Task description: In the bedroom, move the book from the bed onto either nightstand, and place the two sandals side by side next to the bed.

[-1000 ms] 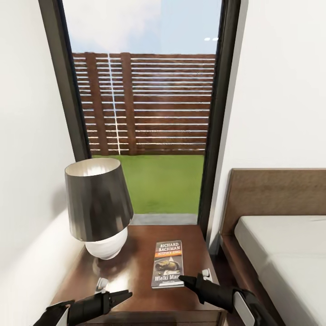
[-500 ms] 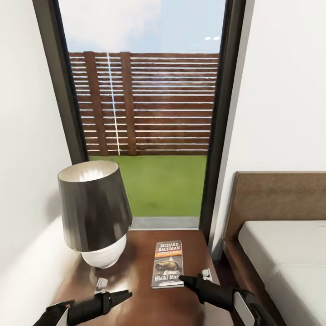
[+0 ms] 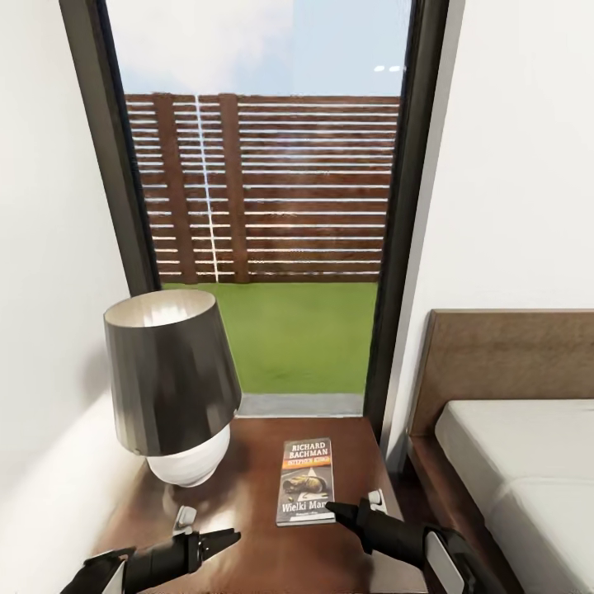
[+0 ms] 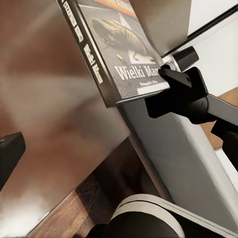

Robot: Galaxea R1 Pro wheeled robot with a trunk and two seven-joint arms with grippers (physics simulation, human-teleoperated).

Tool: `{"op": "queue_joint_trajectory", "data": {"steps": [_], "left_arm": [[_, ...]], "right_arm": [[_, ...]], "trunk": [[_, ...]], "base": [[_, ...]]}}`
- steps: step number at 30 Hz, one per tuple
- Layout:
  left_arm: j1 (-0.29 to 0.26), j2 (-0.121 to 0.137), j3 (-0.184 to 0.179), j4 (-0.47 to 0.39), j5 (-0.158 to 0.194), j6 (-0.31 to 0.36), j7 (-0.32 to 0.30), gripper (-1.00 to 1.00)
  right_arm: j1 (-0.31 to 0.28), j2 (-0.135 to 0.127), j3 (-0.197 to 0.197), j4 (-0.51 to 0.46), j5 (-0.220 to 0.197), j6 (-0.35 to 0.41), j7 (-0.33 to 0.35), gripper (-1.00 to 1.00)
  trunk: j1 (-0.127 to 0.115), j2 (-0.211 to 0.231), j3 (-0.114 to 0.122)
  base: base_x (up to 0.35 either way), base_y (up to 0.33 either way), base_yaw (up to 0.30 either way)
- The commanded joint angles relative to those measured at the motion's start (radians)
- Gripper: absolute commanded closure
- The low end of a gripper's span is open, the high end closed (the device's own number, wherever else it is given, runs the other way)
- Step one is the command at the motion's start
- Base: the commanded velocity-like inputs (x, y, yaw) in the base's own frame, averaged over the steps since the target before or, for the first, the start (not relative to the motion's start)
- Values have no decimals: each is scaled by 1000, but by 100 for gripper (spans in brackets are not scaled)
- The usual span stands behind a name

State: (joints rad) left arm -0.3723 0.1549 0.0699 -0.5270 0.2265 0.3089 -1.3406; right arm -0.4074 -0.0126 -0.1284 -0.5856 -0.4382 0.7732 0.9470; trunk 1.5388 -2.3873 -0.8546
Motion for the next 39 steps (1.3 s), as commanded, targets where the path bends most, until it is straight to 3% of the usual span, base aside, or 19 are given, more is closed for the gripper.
{"op": "queue_joint_trajectory", "data": {"steps": [1, 4, 12, 17, 39], "left_arm": [[0, 0, 1, 0, 2, 11, -3, -100], [0, -1, 1, -1, 2, 10, -3, -100], [0, 0, 1, 0, 2, 10, -3, -100], [0, 0, 0, 0, 2, 10, -3, -100], [0, 0, 1, 0, 2, 10, -3, -100]], "right_arm": [[-1, 0, -2, 0, -4, 6, 3, 100], [-1, 0, -3, 1, -4, 6, 4, 100], [-1, -1, -4, 1, -4, 6, 4, 100], [-1, -1, -4, 1, -4, 6, 4, 100], [-1, -1, -4, 1, -4, 6, 4, 100]], "trunk": [[4, -8, -4], [15, -29, -14], [15, -29, -14], [34, -64, -29], [50, -92, -42]], "base": [[0, 0, 0], [0, 0, 0], [0, 0, 0], [0, 0, 0], [0, 0, 0]]}}
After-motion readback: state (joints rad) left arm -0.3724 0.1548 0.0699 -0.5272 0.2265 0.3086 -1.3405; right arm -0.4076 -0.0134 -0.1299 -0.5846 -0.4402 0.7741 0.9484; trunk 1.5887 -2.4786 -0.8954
